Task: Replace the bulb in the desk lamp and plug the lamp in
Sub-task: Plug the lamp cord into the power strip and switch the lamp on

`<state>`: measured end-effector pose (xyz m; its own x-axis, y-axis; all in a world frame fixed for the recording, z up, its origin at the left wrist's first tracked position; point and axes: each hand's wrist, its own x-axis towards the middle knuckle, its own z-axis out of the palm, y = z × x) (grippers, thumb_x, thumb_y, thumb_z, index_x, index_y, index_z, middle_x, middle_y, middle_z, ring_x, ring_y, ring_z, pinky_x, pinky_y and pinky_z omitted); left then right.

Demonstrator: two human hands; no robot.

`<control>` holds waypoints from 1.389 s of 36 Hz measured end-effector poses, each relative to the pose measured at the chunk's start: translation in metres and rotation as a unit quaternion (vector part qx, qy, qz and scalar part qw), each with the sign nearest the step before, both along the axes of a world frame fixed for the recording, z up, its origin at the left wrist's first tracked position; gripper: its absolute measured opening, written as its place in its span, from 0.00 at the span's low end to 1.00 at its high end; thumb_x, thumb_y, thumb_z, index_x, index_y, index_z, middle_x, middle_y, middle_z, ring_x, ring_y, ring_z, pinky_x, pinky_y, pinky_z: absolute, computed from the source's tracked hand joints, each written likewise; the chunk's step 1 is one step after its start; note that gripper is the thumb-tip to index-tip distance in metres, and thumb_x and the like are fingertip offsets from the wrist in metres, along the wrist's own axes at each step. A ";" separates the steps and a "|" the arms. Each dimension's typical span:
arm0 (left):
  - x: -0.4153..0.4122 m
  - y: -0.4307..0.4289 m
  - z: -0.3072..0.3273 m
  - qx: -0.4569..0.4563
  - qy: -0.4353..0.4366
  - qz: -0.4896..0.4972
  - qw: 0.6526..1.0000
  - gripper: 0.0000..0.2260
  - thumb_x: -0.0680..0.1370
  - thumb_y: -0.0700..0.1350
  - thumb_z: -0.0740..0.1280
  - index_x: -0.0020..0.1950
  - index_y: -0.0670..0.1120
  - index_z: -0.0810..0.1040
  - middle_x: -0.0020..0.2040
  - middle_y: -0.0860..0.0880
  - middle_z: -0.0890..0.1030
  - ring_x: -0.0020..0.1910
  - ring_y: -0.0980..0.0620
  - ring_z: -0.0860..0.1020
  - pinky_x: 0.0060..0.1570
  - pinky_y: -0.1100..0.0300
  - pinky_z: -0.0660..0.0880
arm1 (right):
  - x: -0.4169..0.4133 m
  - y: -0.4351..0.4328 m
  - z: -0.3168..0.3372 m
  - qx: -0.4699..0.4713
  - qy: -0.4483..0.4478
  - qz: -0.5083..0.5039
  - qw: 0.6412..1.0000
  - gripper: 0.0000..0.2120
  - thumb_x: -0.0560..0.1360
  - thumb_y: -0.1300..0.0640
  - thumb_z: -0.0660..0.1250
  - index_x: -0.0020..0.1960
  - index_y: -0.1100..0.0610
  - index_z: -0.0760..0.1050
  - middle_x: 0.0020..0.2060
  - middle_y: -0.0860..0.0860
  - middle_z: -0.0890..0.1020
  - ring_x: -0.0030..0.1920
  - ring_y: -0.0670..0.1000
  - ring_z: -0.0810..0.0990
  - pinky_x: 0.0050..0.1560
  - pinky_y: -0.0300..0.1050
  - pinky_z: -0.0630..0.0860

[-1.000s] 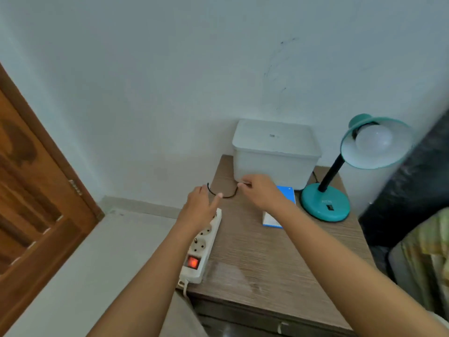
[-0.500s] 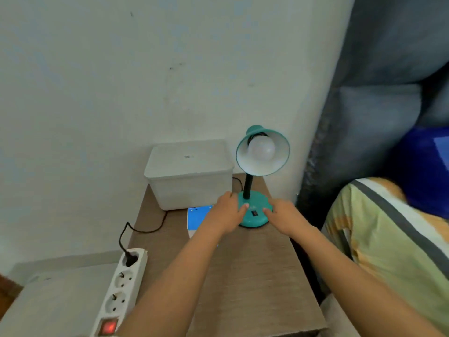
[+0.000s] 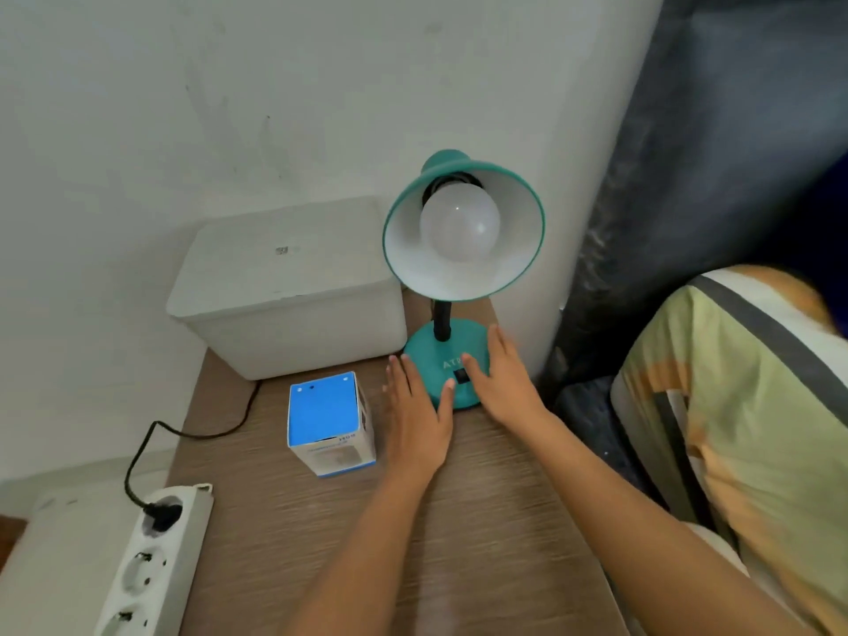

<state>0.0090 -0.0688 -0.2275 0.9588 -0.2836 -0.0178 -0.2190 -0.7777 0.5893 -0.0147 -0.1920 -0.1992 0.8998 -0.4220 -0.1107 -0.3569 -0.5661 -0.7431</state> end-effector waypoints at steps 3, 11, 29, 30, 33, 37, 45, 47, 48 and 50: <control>0.001 0.001 -0.006 0.018 -0.014 -0.002 1.000 0.34 0.79 0.61 0.50 0.77 0.43 0.42 0.78 0.45 0.43 0.77 0.48 0.44 0.72 0.56 0.42 | 0.000 0.005 -0.015 -0.028 -0.018 -0.010 0.999 0.34 0.79 0.47 0.56 0.76 0.61 0.44 0.77 0.56 0.48 0.77 0.53 0.49 0.74 0.44 0.46; 0.004 0.002 -0.019 0.038 -0.053 -0.012 0.998 0.38 0.75 0.66 0.41 0.76 0.42 0.42 0.78 0.44 0.44 0.77 0.49 0.46 0.72 0.58 0.40 | -0.002 0.005 -0.026 -0.074 -0.029 0.008 0.997 0.33 0.80 0.47 0.53 0.76 0.62 0.42 0.77 0.56 0.46 0.77 0.53 0.46 0.77 0.48 0.47; 0.006 0.003 -0.020 0.024 -0.060 -0.022 0.998 0.38 0.75 0.66 0.40 0.76 0.41 0.44 0.78 0.42 0.47 0.77 0.49 0.46 0.71 0.61 0.38 | -0.008 0.007 -0.020 -0.083 -0.011 0.015 0.996 0.32 0.80 0.44 0.50 0.77 0.57 0.40 0.78 0.51 0.43 0.77 0.49 0.44 0.76 0.51 0.54; 0.005 0.003 -0.020 0.023 -0.062 -0.022 0.998 0.39 0.74 0.66 0.40 0.76 0.41 0.44 0.78 0.42 0.47 0.77 0.49 0.46 0.70 0.61 0.38 | -0.008 0.007 -0.021 -0.083 -0.011 0.014 0.996 0.33 0.80 0.44 0.50 0.77 0.57 0.40 0.78 0.51 0.43 0.77 0.49 0.44 0.76 0.52 0.54; 0.005 0.003 -0.019 0.020 -0.063 -0.023 0.998 0.39 0.74 0.66 0.39 0.76 0.41 0.44 0.78 0.43 0.47 0.77 0.50 0.45 0.70 0.61 0.38 | -0.008 0.007 -0.021 -0.082 -0.008 0.011 0.997 0.33 0.80 0.44 0.50 0.77 0.57 0.40 0.78 0.50 0.43 0.77 0.49 0.45 0.76 0.52 0.54; 0.006 0.003 -0.018 0.017 -0.061 -0.024 0.998 0.35 0.77 0.63 0.44 0.76 0.41 0.44 0.78 0.43 0.47 0.77 0.50 0.46 0.71 0.61 0.38 | -0.008 0.008 -0.021 -0.083 -0.010 0.010 0.996 0.33 0.80 0.44 0.50 0.77 0.57 0.40 0.78 0.50 0.43 0.77 0.49 0.45 0.76 0.52 0.54; 0.004 0.003 -0.016 0.012 -0.054 -0.026 0.998 0.35 0.77 0.62 0.45 0.76 0.41 0.44 0.78 0.43 0.48 0.77 0.50 0.46 0.72 0.59 0.40 | -0.007 0.009 -0.022 -0.062 -0.034 -0.016 0.997 0.33 0.79 0.44 0.54 0.77 0.56 0.45 0.78 0.50 0.48 0.77 0.48 0.49 0.76 0.47 0.53; 0.004 0.002 -0.016 0.012 -0.046 -0.021 0.999 0.34 0.78 0.63 0.46 0.77 0.43 0.44 0.78 0.43 0.47 0.77 0.48 0.47 0.72 0.58 0.41 | -0.005 0.009 -0.022 -0.057 -0.048 -0.029 0.997 0.32 0.79 0.45 0.56 0.76 0.57 0.49 0.77 0.51 0.52 0.77 0.49 0.51 0.74 0.46 0.53; 0.004 0.002 -0.016 0.012 -0.040 -0.019 0.999 0.33 0.79 0.62 0.46 0.77 0.43 0.44 0.78 0.44 0.47 0.77 0.47 0.47 0.73 0.58 0.42 | -0.005 0.009 -0.022 -0.056 -0.054 -0.034 0.996 0.32 0.78 0.45 0.57 0.76 0.57 0.50 0.77 0.52 0.53 0.76 0.50 0.52 0.74 0.45 0.52; 0.003 0.002 -0.014 0.009 -0.027 -0.016 0.999 0.33 0.79 0.61 0.48 0.77 0.44 0.43 0.78 0.44 0.46 0.77 0.47 0.47 0.73 0.56 0.43 | -0.003 0.010 -0.022 -0.051 -0.057 -0.042 0.996 0.32 0.78 0.46 0.59 0.76 0.58 0.51 0.77 0.53 0.54 0.76 0.50 0.53 0.74 0.45 0.52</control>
<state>0.0124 -0.0667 -0.2415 0.9490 -0.3140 0.0286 -0.2751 -0.7803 0.5616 -0.0174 -0.1823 -0.2212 0.8655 -0.4995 0.0386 -0.3217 -0.6131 -0.7215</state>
